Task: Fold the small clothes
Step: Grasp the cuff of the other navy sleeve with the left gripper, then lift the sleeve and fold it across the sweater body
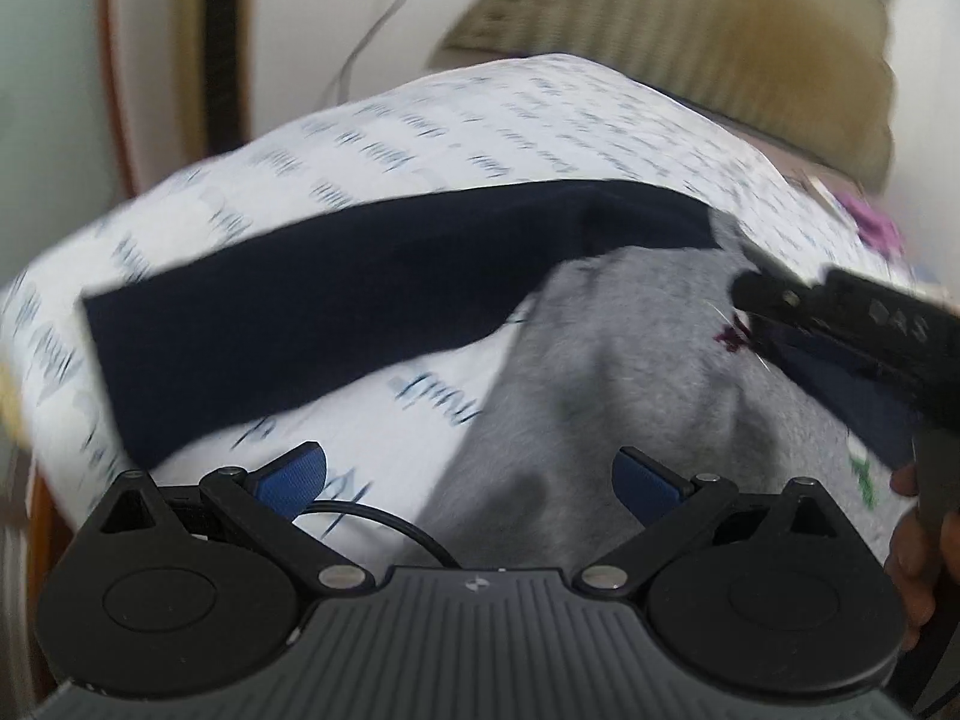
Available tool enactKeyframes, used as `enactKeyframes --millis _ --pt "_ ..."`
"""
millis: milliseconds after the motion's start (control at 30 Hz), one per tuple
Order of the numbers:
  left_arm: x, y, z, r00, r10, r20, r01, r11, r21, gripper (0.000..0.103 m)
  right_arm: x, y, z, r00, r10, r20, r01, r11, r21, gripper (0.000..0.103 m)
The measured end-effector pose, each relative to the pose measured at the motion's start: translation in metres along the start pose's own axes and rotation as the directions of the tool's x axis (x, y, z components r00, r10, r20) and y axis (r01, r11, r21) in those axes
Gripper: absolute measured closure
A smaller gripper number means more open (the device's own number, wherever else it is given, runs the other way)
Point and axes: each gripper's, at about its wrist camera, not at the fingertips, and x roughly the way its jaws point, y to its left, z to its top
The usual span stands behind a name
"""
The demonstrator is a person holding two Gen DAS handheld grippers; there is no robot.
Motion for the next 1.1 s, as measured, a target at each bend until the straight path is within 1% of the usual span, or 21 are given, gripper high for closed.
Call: enactKeyframes --millis 67,100,200,300,367,400,467,500,567,667,700,800,833,867,900,933,967,1000,1033,1067,1100 --pt "-0.006 0.021 0.0 1.0 -0.022 -0.002 0.021 0.994 -0.104 0.001 -0.002 0.007 -0.002 1.0 0.011 0.002 -0.011 1.0 -0.02 0.037" --pt "-0.009 0.035 0.0 0.999 -0.036 -0.006 0.034 0.984 -0.174 0.001 -0.003 0.011 -0.003 1.0 0.017 0.004 -0.016 0.999 -0.034 0.037" --pt "-0.016 0.07 0.001 0.999 -0.038 0.006 0.038 0.932 -0.36 0.001 -0.004 0.025 -0.007 1.0 0.013 0.007 -0.012 0.995 -0.098 0.036" --pt "-0.017 0.097 0.004 0.999 -0.045 0.03 0.054 0.874 -0.483 0.001 -0.001 0.038 -0.012 1.0 0.02 -0.005 -0.021 0.987 -0.158 0.036" --pt "-0.01 0.109 0.006 0.995 -0.092 0.034 0.096 0.837 -0.539 0.001 0.003 0.044 -0.015 0.999 0.042 -0.018 -0.044 0.986 -0.163 0.036" --pt "-0.004 0.115 0.006 0.99 -0.134 0.035 0.129 0.81 -0.572 0.001 0.004 0.046 -0.017 0.998 0.051 -0.023 -0.054 0.985 -0.162 0.036" --pt "0.004 0.123 0.006 0.983 -0.183 0.035 0.165 0.767 -0.62 0.001 0.006 0.052 -0.02 0.998 0.063 -0.033 -0.067 0.984 -0.168 0.036" --pt "0.006 0.126 0.005 0.98 -0.193 0.048 0.179 0.746 -0.641 0.001 0.008 0.054 -0.021 0.997 0.066 -0.037 -0.071 0.983 -0.172 0.036" --pt "0.005 0.132 0.004 0.976 -0.197 0.094 0.209 0.717 -0.665 0.001 0.009 0.057 -0.024 0.997 0.067 -0.045 -0.074 0.981 -0.18 0.036" --pt "0.007 0.142 0.004 0.972 -0.179 0.149 0.232 0.663 -0.712 0.003 0.011 0.058 -0.027 0.996 0.067 -0.054 -0.076 0.98 -0.183 0.036" --pt "0.008 0.145 0.005 0.971 -0.169 0.166 0.237 0.652 -0.72 0.003 0.011 0.058 -0.027 0.996 0.064 -0.055 -0.073 0.981 -0.181 0.036" --pt "0.007 0.15 0.01 0.975 -0.128 0.184 0.223 0.64 -0.736 0.012 0.012 0.055 -0.029 0.997 0.061 -0.057 -0.07 0.982 -0.173 0.036" --pt "0.006 0.15 0.013 0.974 -0.117 0.192 0.221 0.64 -0.736 0.018 0.012 0.055 -0.029 0.997 0.059 -0.058 -0.069 0.983 -0.172 0.036" --pt "0.005 0.15 0.015 0.975 -0.102 0.198 0.217 0.642 -0.735 0.028 0.013 0.054 -0.029 0.997 0.059 -0.059 -0.068 0.983 -0.171 0.036" --pt "0.004 0.15 0.017 0.974 -0.091 0.208 0.217 0.644 -0.733 0.034 0.013 0.053 -0.03 0.997 0.058 -0.06 -0.067 0.983 -0.17 0.036" --pt "0.003 0.151 0.017 0.973 -0.088 0.216 0.221 0.642 -0.734 0.046 0.013 0.052 -0.03 0.996 0.057 -0.063 -0.067 0.983 -0.17 0.036" --pt "0.005 0.151 0.02 0.971 -0.088 0.22 0.224 0.645 -0.731 0.061 0.013 0.05 -0.03 0.996 0.056 -0.064 -0.066 0.983 -0.169 0.036" --pt "0.006 0.152 0.021 0.97 -0.094 0.226 0.231 0.653 -0.721 0.07 0.013 0.049 -0.03 0.996 0.055 -0.065 -0.065 0.984 -0.167 0.036" --pt "0.006 0.152 0.022 0.969 -0.105 0.225 0.238 0.662 -0.711 0.087 0.013 0.048 -0.031 0.996 0.054 -0.066 -0.064 0.984 -0.164 0.036" --pt "0.006 0.151 0.023 0.968 -0.113 0.224 0.241 0.671 -0.701 0.086 0.014 0.046 -0.031 0.996 0.053 -0.068 -0.063 0.985 -0.161 0.036" --pt "0.005 0.149 0.024 0.968 -0.109 0.225 0.236 0.691 -0.683 0.087 0.014 0.044 -0.031 0.996 0.051 -0.069 -0.062 0.986 -0.157 0.036"
